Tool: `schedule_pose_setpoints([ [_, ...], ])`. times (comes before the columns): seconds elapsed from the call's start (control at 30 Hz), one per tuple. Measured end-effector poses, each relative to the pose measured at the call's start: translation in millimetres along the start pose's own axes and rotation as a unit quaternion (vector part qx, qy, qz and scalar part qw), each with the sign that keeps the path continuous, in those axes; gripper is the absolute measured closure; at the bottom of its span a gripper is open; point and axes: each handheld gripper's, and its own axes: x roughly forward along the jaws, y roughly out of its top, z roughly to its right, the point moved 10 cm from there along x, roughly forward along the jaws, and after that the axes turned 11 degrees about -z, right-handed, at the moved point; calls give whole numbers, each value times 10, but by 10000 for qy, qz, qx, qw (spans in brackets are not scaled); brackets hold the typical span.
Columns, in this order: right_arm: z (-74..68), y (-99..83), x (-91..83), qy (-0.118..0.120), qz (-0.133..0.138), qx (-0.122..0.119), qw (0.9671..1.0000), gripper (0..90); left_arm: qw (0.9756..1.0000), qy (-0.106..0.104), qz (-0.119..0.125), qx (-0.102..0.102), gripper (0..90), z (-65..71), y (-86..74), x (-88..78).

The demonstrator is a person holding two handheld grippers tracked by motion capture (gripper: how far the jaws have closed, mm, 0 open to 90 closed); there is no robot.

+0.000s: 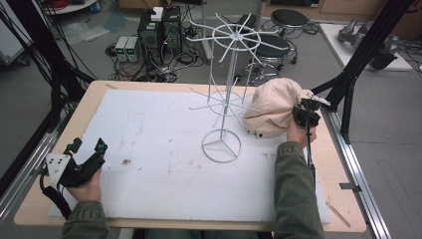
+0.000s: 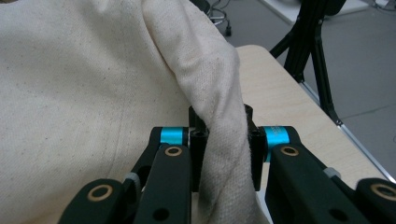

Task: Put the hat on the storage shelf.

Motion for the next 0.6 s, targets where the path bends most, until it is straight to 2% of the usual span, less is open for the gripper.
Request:
schedule_pose_setpoints([
  [0.17,36,56,-163,78,279,42,9996,783,10000,-21,29,-9,257,15,9,3],
  [0.27,44,153,-352,117,575,13,9983,783,10000,-21,28,1,257,13,10,-1],
  [0.3,44,153,-352,117,575,13,9983,783,10000,-21,29,-3,257,12,11,-2],
  [0.33,37,198,-457,158,735,-7,9972,783,10000,-18,34,-7,257,10,12,-2],
  [0.37,37,198,-457,158,735,-7,9972,783,10000,-18,32,-11,257,9,12,-2],
  [0.47,8,259,-664,233,1046,-71,9942,782,10000,-15,42,-14,257,12,16,-6],
  [0.5,8,259,-664,233,1046,-71,9942,782,10000,-19,47,-13,257,14,18,-6],
  [0.6,-16,293,-815,247,1295,-125,9912,782,10000,-34,50,-16,257,18,19,-6],
])
